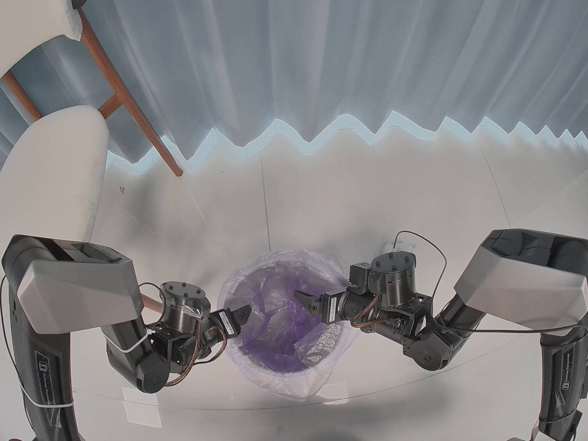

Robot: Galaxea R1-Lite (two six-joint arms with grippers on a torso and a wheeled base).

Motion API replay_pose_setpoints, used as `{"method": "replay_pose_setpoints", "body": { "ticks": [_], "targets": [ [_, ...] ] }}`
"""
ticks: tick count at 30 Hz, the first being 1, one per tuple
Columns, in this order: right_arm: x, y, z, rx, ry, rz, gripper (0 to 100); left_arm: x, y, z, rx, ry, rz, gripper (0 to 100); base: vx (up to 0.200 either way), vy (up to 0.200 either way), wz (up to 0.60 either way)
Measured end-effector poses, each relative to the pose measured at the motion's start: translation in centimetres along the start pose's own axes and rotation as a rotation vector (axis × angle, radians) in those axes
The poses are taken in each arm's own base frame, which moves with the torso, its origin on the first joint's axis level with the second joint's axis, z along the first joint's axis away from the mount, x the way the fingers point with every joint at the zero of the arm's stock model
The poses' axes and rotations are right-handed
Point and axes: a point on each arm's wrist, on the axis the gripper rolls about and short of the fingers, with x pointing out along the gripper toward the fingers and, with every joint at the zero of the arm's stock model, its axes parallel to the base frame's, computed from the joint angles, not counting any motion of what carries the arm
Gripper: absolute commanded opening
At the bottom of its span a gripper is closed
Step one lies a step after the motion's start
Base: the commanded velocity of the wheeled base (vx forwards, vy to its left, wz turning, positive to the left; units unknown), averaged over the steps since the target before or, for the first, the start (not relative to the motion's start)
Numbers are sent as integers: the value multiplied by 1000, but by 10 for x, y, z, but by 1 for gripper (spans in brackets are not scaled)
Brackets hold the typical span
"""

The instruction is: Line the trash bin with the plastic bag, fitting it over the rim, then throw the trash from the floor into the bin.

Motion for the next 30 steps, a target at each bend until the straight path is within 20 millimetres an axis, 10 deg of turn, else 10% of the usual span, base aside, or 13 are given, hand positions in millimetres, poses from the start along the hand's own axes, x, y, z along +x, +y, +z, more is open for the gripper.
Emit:
{"method": "replay_pose_setpoints", "body": {
  "ticks": [9,10,30],
  "targets": [
    [-1,1,-3,2,4,-10,100,7,-4,-5,158,20,15,100,0,0,0],
    [-1,1,-3,2,-2,-9,100,8,-5,-6,176,23,15,0,0,0,0],
    [-3,-3,-1,6,-45,-9,100,8,-9,-6,208,0,40,0,0,0,0]
  ]
}}
